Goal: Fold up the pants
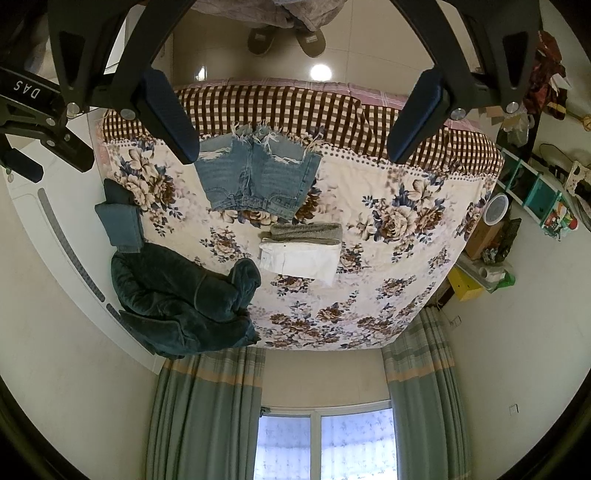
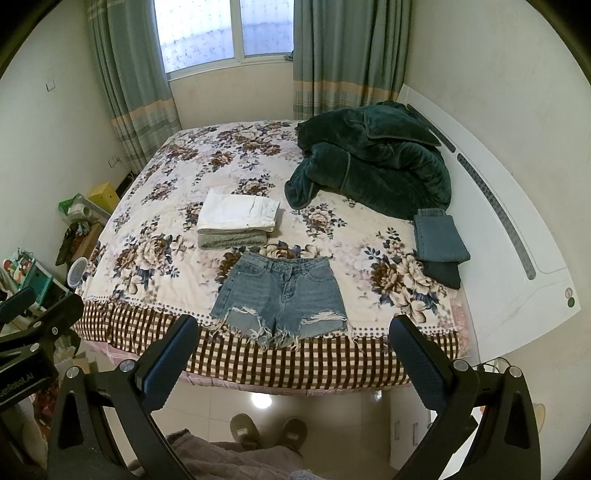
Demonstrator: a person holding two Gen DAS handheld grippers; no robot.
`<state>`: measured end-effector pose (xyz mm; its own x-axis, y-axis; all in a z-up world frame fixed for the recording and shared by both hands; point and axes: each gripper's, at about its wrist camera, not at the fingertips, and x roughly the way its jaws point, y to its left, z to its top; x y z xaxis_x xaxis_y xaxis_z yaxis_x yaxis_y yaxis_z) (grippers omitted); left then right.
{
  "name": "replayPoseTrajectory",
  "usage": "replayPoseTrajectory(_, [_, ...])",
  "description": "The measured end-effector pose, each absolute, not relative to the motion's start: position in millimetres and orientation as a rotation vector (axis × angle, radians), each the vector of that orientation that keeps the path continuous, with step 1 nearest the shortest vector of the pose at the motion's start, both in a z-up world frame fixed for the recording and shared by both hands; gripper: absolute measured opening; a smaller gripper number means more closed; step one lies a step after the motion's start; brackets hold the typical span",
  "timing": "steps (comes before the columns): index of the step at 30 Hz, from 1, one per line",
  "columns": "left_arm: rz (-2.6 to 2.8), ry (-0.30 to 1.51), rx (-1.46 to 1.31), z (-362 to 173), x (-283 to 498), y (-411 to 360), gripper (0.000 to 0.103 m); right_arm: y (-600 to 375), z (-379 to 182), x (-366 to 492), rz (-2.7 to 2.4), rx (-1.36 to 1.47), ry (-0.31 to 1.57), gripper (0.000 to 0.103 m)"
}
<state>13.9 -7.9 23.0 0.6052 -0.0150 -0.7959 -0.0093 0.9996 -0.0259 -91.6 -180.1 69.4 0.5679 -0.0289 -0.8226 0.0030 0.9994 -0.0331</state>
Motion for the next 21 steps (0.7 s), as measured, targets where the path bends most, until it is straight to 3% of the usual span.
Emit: replayPoseTrajectory(21, [-0.046,0.918,-0.034,19,26,-9,0.103,-182,75,-79,-0.038,0.008,0.993,0.103])
